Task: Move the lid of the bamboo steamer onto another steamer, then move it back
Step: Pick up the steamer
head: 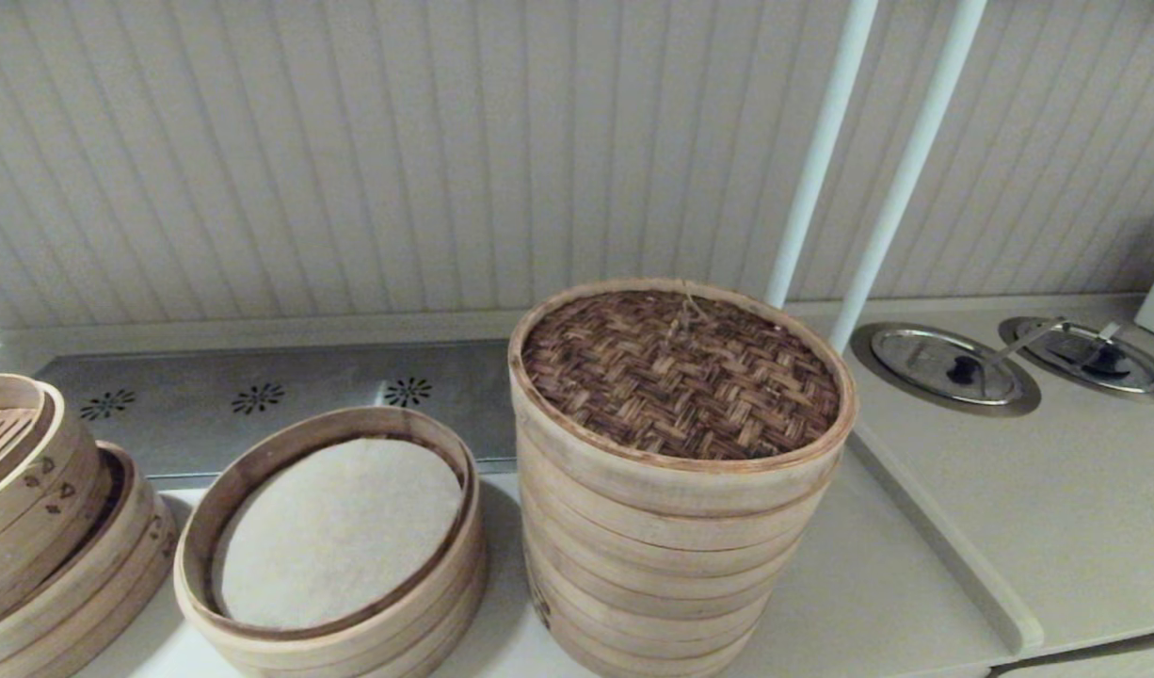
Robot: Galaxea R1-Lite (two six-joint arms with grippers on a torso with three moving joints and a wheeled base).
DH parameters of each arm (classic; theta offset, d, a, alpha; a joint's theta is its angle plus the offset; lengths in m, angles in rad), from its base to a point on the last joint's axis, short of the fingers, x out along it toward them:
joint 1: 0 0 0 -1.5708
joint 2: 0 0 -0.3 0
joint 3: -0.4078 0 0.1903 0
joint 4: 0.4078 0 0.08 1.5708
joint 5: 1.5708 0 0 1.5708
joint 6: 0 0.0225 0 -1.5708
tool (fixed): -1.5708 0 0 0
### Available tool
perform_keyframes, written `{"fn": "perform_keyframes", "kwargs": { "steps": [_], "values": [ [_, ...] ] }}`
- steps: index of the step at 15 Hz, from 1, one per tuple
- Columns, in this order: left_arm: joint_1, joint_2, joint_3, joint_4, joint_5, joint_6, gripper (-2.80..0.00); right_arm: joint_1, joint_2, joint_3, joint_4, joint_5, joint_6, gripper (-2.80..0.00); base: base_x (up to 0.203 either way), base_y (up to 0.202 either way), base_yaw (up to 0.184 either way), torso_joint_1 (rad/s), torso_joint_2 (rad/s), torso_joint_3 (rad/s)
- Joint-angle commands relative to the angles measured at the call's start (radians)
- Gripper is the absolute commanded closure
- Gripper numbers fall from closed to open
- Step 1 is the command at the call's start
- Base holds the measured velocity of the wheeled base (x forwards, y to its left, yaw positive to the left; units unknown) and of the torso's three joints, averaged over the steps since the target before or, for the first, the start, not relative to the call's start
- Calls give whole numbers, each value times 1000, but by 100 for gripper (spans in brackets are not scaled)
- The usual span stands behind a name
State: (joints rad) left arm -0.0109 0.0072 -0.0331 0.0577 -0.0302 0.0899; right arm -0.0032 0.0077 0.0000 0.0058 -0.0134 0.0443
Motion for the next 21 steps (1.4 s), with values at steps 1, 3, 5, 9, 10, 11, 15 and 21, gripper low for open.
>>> {"fn": "perform_keyframes", "kwargs": {
  "steps": [1, 3, 5, 9, 10, 11, 15, 21],
  "values": [
    [0, 71, -91, 10, -36, 4, 0, 0, 0, 3, 0, 0, 0, 0, 0, 0, 0, 0, 0, 0],
    [0, 204, -195, 24, -102, -8, 0, 0, 0, 3, 0, 0, 0, 0, 0, 0, 0, 0, 0, 0],
    [-1, 396, -335, 24, -186, -49, 0, 0, 2, 3, 0, 0, 0, 0, 0, 0, 0, 0, 0, 0],
    [-19, 811, -724, 31, -407, -159, 0, 0, 1, 3, 0, 0, 0, 0, 0, 0, 0, 0, 0, 0],
    [-58, 904, -830, 36, -448, -198, 0, 0, 0, 3, 0, 0, -1, 0, 0, 0, 0, 0, 0, 0],
    [-136, 995, -925, 41, -475, -243, 0, 0, 1, 3, 0, 0, -1, 0, 0, 0, 0, 0, 0, 0],
    [-491, 1315, -1187, 48, -438, -334, 0, 0, 1, 3, 0, 0, -1, 0, 0, 0, 0, 0, 0, 0],
    [-752, 1626, -1402, 40, -353, -349, -280, 0, 0, 3, 0, 0, -1, 0, 0, 0, 0, 0, 0, 0]
  ]
}}
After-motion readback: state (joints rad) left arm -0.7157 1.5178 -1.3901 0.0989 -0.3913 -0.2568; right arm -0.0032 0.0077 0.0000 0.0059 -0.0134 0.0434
